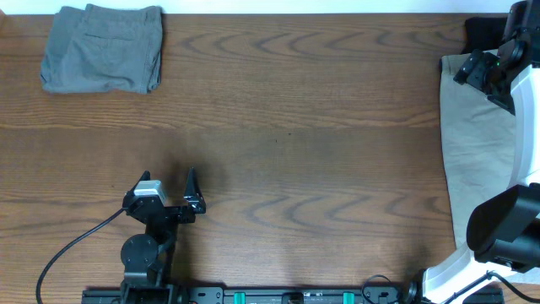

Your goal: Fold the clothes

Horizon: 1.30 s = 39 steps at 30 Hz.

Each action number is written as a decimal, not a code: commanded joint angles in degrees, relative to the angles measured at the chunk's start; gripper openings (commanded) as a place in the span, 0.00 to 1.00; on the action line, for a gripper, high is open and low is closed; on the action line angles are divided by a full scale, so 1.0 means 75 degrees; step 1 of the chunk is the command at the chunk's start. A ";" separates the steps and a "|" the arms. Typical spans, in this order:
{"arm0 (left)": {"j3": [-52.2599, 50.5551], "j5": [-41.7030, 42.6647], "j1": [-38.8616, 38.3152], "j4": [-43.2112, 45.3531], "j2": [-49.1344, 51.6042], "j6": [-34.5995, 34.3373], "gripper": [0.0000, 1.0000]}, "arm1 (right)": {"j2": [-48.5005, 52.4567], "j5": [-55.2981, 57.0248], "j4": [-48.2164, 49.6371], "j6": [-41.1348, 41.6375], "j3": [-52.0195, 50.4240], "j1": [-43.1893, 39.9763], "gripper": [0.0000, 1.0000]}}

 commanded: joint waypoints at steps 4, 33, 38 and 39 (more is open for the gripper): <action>-0.0140 -0.0262 -0.0026 -0.0271 -0.0052 0.0093 0.98 | -0.0061 0.0102 -0.0006 0.0090 0.0038 -0.0038 0.99; -0.0140 -0.0259 -0.0026 -0.0271 -0.0052 0.0093 0.98 | -0.3774 0.0105 -0.0009 0.0090 -0.0023 0.2774 0.99; -0.0140 -0.0259 -0.0026 -0.0271 -0.0052 0.0093 0.98 | -0.4744 0.0119 0.0038 0.0087 -0.0510 0.3433 0.99; -0.0140 -0.0259 -0.0026 -0.0271 -0.0052 0.0093 0.98 | -0.4980 0.0201 0.0189 0.0052 -0.0734 0.3465 0.99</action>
